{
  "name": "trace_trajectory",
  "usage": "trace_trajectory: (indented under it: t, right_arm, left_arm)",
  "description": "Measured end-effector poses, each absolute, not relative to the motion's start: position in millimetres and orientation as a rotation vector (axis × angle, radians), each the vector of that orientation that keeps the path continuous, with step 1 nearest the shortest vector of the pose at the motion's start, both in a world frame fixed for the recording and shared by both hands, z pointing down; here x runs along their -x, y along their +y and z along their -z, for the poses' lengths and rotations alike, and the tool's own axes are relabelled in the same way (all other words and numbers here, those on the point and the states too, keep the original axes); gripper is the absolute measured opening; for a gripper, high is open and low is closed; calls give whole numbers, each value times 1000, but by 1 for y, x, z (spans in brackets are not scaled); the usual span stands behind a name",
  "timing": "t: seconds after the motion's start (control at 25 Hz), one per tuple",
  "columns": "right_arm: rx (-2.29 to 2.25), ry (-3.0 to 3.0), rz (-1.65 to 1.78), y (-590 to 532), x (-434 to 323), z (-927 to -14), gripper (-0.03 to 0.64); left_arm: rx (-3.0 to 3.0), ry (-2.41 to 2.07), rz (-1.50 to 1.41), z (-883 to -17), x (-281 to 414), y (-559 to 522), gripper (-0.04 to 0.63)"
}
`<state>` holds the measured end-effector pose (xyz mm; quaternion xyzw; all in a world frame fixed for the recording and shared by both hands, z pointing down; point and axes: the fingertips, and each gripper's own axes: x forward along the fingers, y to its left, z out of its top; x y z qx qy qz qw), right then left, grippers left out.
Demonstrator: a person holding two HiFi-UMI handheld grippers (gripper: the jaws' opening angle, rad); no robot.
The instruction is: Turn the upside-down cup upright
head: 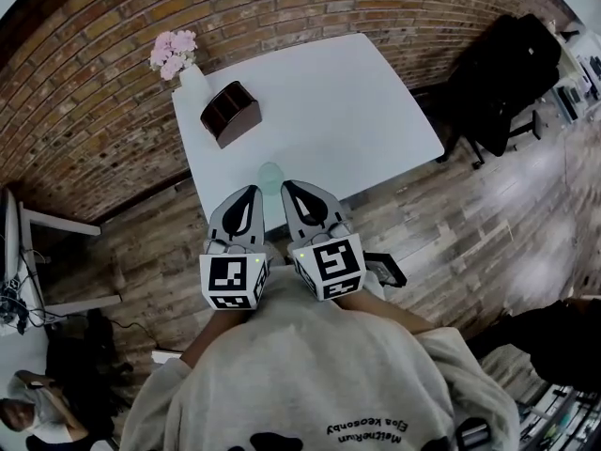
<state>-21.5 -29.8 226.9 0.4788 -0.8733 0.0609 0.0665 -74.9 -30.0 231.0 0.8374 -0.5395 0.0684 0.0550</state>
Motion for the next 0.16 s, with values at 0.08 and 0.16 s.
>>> trace_trajectory:
  t: [0.08, 0.16]
  right_arm:
    - [-1438, -2638, -183, -29, 22, -227, 6]
    - [-1434, -2644, -176, -29, 23, -226, 6]
  left_arm:
    - [-2547, -1640, -206, -229, 74, -28, 9]
    - [-2552, -1642, -205, -227, 73, -28, 9]
